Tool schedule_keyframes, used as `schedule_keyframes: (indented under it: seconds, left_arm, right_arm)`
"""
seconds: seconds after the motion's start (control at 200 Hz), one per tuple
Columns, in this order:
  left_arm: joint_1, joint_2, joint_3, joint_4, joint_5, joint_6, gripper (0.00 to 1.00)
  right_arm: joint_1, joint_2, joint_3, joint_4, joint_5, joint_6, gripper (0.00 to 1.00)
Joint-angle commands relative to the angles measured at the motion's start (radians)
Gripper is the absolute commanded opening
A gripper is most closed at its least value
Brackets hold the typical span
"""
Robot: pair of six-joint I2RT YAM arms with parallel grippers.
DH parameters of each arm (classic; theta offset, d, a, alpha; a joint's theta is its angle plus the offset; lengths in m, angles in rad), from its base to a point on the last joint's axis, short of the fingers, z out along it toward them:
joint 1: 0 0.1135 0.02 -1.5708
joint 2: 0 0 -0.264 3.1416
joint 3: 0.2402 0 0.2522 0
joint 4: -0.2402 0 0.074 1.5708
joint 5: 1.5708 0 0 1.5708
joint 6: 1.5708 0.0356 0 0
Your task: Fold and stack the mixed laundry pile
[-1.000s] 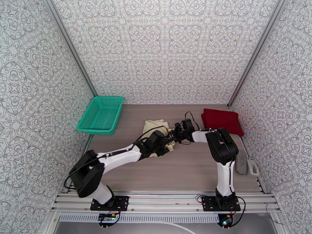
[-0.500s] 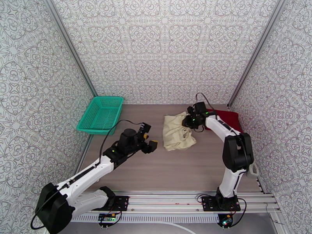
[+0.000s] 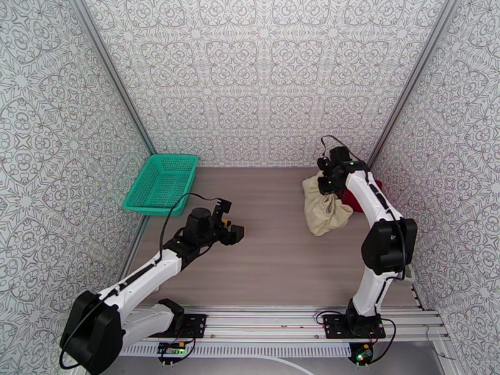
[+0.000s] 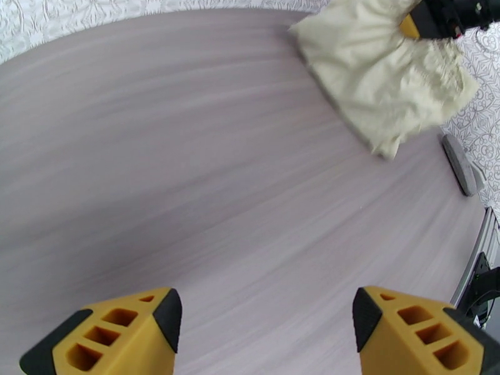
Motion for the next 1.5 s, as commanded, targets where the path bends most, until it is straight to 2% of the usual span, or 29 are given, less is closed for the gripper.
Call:
schedule_keyframes:
  seconds: [0.0,0.37,0.69,0.905,0.99,1.065,1.235,1.305,1.385,1.495]
  left_arm:
    - [0.023,0.014,-0.026,0.045,0.03,-0.023,0.77]
    - [0.1,0.049,0.015,-0.01,0.068,-0.013,0.77]
    - [0.138,0.142,0.106,-0.074,0.066,0.004,0.77]
    - [0.142,0.202,0.148,-0.076,0.062,-0.003,0.77]
    - [0.142,0.215,0.163,-0.082,0.059,0.0,0.77]
    - [0.142,0.228,0.171,-0.088,0.056,0.0,0.77]
    - [0.143,0.24,0.171,-0.079,0.062,-0.011,0.77]
    - [0.141,0.239,0.171,-0.075,0.065,-0.017,0.77]
    - [0.139,0.236,0.17,-0.065,0.068,-0.017,0.77]
    - [0.139,0.237,0.175,-0.056,0.069,-0.015,0.77]
  right_arm:
    - [-0.053,0.034,0.077,0.003,0.059,-0.104,0.0]
    - [-0.278,0.131,0.165,0.064,-0.145,-0.177,0.0]
    - [-0.406,0.199,0.148,0.12,-0.132,-0.235,0.0]
    - [-0.449,0.256,0.179,0.151,-0.135,-0.228,0.0]
    - [-0.451,0.272,0.162,0.189,-0.094,-0.225,0.11]
    - [-0.451,0.282,0.144,0.222,-0.087,-0.222,0.4]
    - [-0.449,0.278,0.128,0.29,0.024,-0.19,0.67]
    - [-0.446,0.263,0.117,0.315,0.106,-0.182,0.74]
    - [-0.428,0.227,0.082,0.332,0.131,-0.184,0.77]
    - [-0.383,0.105,-0.061,0.421,0.147,-0.162,0.79]
